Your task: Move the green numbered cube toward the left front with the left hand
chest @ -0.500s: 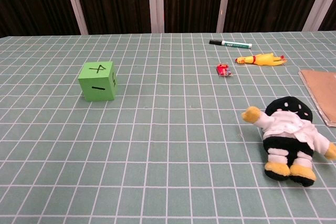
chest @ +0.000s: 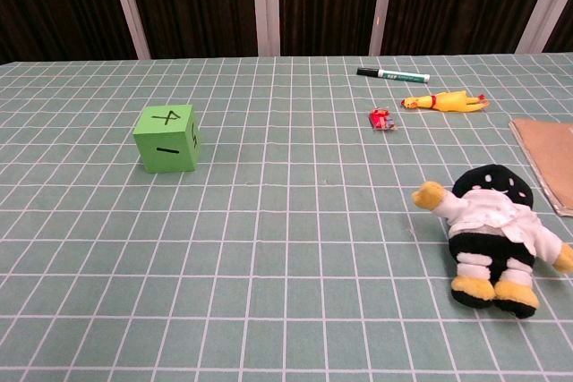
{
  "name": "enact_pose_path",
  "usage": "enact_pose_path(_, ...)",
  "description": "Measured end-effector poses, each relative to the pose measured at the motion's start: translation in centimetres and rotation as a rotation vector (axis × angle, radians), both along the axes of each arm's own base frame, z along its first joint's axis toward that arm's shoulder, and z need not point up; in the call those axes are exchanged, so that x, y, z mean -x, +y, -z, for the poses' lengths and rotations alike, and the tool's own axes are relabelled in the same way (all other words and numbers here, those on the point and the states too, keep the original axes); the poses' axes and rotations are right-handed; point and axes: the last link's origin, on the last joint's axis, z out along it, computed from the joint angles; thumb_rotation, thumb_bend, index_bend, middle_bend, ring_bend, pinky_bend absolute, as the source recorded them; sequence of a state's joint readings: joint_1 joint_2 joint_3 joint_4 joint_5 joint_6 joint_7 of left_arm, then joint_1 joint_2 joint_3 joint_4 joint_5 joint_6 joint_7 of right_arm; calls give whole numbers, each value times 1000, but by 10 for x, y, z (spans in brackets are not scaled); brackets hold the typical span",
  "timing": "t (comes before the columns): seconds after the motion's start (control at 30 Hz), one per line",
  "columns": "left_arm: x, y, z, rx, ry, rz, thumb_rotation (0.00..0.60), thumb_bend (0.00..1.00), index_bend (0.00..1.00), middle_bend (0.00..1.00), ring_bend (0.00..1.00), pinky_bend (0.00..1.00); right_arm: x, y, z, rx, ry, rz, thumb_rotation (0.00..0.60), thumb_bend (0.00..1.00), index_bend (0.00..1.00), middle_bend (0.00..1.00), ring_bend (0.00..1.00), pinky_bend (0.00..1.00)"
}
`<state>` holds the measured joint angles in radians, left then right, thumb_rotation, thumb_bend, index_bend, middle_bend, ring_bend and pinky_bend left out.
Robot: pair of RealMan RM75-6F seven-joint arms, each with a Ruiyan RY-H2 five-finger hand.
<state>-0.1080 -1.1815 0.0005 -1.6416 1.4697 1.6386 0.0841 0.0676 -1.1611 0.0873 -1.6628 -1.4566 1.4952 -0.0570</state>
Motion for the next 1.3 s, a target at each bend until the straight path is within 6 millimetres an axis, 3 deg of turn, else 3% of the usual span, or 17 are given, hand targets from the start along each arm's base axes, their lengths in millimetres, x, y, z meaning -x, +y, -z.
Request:
enact_pose_path(0.33,3,14,-2,41,-31,3,600,419,113,204,82,211,-1,1,2,-5,-6,14,600,152,111,12,50,25)
enact_pose_path(0.57,-14,47,-11,152,-16,-12,600,429,113,281,141,276,1,-1,7,-29,2,27,600,153,111,12,50,25)
enact_pose_path(0.73,-38,81,-13,277,29,-49,600,468,114,387,244,375,0,0,9,-36,7,33,600,153,111,12,50,25)
enact_pose_path(0.97,-88,122,-12,342,38,-33,600,585,157,610,480,619,2,-1,13,-51,15,44,600,152,111,12,50,25)
enact_pose_path(1.17,-122,145,7,364,10,-29,600,735,192,787,631,683,3,-2,14,-55,25,53,600,152,111,12,50,25)
enact_pose_path(1.3,-144,156,28,399,-31,-41,600,790,193,830,663,691,5,-4,15,-60,31,61,600,152,111,12,50,25)
